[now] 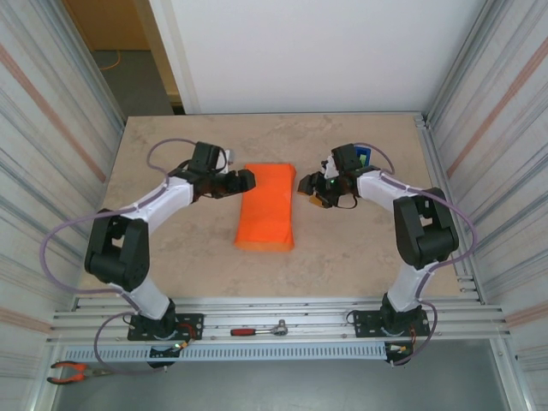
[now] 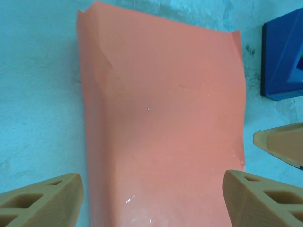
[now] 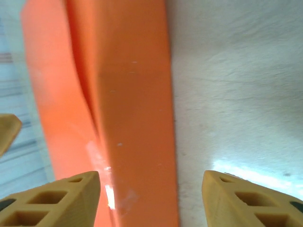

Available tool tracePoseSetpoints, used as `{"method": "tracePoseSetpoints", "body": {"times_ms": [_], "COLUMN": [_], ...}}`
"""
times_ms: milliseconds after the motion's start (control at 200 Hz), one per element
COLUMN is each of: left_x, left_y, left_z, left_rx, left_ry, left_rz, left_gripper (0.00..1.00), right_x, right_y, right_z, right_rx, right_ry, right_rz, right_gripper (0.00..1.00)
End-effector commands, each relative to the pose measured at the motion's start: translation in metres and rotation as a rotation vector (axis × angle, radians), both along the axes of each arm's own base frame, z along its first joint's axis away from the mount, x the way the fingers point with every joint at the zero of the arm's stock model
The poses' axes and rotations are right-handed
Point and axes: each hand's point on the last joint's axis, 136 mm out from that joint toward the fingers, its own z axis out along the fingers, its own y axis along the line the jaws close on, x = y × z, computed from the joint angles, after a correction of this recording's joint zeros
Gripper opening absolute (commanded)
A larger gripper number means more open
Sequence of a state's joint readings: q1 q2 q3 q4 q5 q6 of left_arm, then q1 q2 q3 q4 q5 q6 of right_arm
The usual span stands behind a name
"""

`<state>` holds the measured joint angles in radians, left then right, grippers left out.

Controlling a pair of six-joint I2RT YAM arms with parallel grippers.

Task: Wrap the gift box in paper
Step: Wrap the gift box with the wrapping paper, then rotate the gift box at the center of the table.

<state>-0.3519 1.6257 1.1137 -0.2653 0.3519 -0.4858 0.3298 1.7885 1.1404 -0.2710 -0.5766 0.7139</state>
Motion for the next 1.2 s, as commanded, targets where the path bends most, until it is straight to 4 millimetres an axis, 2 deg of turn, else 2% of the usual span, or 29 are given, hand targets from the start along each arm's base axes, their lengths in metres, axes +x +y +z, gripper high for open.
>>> {"method": "tracePoseSetpoints", "body": {"times_ms": [0, 120, 301, 491, 626, 767, 897, 967, 1077, 1193], "left_x": [-0.003, -0.006, -0.009, -0.02, -0.03, -0.033, -0.037, -0.037, -0.036, -0.032], "left_y": [0.008, 0.01, 0.005, 0.004, -0.003, -0.015, -0.035, -0.043, -0.047, -0.042], "left_z": [0.013, 0.005, -0.012, -0.03, -0.042, -0.048, -0.05, -0.049, -0.044, -0.037], "left_rx": [-0.008, -0.021, -0.06, -0.092, -0.106, -0.138, -0.159, -0.164, -0.166, -0.151], "left_ry": [-0.061, -0.057, -0.01, 0.033, 0.072, 0.1, 0.107, 0.105, 0.092, 0.058], "left_rz": [0.035, 0.047, 0.059, 0.076, 0.054, 0.035, 0.001, -0.015, -0.03, -0.033], "left_gripper": [0.79, 0.79, 0.8, 0.8, 0.8, 0.8, 0.8, 0.8, 0.81, 0.82], "right_x": [0.002, 0.008, 0.018, 0.017, 0.013, 0.017, 0.027, 0.032, 0.037, 0.031], "right_y": [0.015, 0.019, 0.026, 0.038, 0.035, 0.026, 0.015, 0.012, 0.013, 0.01], "right_z": [0.026, 0.025, 0.007, -0.01, -0.024, -0.029, -0.027, -0.02, 0.006, 0.032], "right_rx": [0.027, -0.027, -0.049, -0.08, -0.121, -0.159, -0.168, -0.162, -0.136, -0.127], "right_ry": [-0.019, -0.015, 0.033, 0.079, 0.106, 0.109, 0.106, 0.091, 0.028, -0.032], "right_rz": [-0.004, -0.028, -0.053, -0.047, -0.067, -0.097, -0.128, -0.131, -0.112, -0.098], "right_gripper": [0.65, 0.66, 0.63, 0.58, 0.56, 0.52, 0.5, 0.5, 0.54, 0.63]}}
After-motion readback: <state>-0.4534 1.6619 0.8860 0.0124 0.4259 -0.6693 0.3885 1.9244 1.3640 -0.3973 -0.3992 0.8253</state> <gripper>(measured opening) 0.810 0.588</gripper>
